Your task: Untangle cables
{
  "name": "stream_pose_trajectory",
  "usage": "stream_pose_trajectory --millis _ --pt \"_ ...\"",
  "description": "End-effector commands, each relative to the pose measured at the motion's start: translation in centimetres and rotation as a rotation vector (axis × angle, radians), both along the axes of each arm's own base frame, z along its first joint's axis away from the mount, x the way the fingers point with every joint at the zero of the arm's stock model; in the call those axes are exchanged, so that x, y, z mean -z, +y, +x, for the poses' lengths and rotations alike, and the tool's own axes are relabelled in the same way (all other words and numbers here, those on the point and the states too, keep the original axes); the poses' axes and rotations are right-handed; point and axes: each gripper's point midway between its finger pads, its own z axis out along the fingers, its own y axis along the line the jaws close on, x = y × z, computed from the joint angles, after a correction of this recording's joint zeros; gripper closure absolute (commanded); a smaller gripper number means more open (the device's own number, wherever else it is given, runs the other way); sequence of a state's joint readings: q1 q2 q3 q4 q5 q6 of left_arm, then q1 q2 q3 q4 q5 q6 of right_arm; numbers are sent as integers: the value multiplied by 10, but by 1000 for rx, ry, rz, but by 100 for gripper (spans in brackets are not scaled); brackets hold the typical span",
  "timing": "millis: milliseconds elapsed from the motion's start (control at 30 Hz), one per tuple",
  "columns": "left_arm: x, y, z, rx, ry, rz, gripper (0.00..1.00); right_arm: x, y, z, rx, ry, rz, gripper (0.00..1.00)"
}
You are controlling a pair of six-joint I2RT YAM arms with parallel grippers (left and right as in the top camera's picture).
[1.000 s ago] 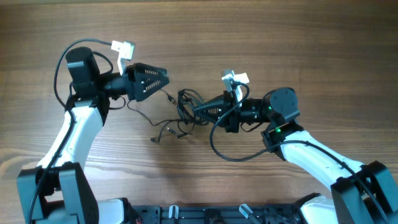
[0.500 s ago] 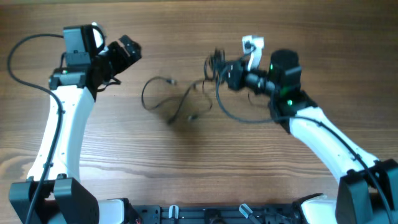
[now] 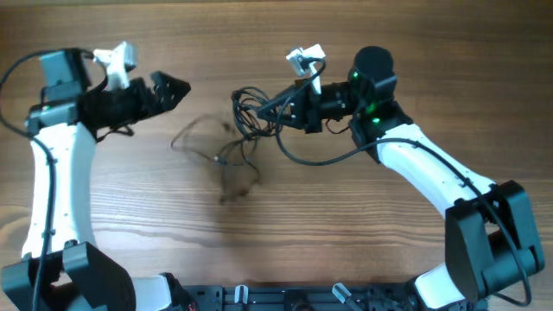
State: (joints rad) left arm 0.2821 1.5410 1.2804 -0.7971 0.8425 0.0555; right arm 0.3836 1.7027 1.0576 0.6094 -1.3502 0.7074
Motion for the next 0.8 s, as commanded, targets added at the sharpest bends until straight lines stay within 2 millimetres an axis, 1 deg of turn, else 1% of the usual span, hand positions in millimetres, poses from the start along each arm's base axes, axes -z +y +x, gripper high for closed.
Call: stream_pose_trajectory --millis 0,33,100,133,233,267,333,367,433,533,600,700,733,767 --pt "-17 -27 -28 322 -306 -105 0 -2 -7 -12 -96 17 1 96" --pt "-10 -34 -34 352 -311 -115 0 -2 -8 -12 -101 23 0 96" --pt "-9 -57 -48 456 -392 -175 0 -2 -8 -13 -104 23 0 96" --pt "-8 -66 -52 494 -420 -184 0 -2 -8 -13 -104 26 0 96" --pt "2 -92 -62 609 -458 -142 3 -2 -7 -14 -106 52 -6 96" --pt "5 -99 -62 633 -461 -121 4 -2 -7 -15 -111 52 -6 96" --pt "9 -106 -61 664 -479 -89 3 -3 -7 -17 -123 72 -10 96" --pt "7 -113 -59 688 -512 -78 3 -3 -8 -20 -143 66 -9 96" --pt "-2 -121 -59 714 -567 -110 3 -3 -8 -20 -146 61 -8 96" --pt "-14 -124 -59 729 -630 -158 2 -3 -6 -22 -150 60 -8 96" --pt "-15 -127 -61 740 -633 -163 2 -3 0 -26 -157 59 -8 96" --pt "-15 -140 -67 781 -632 -176 3 -2 15 -34 -168 35 -3 95" --pt "-15 -145 -69 796 -635 -178 10 -2 17 -34 -159 36 -4 95" --pt "-14 -147 -70 803 -636 -173 27 -2 17 -32 -150 40 -5 95"
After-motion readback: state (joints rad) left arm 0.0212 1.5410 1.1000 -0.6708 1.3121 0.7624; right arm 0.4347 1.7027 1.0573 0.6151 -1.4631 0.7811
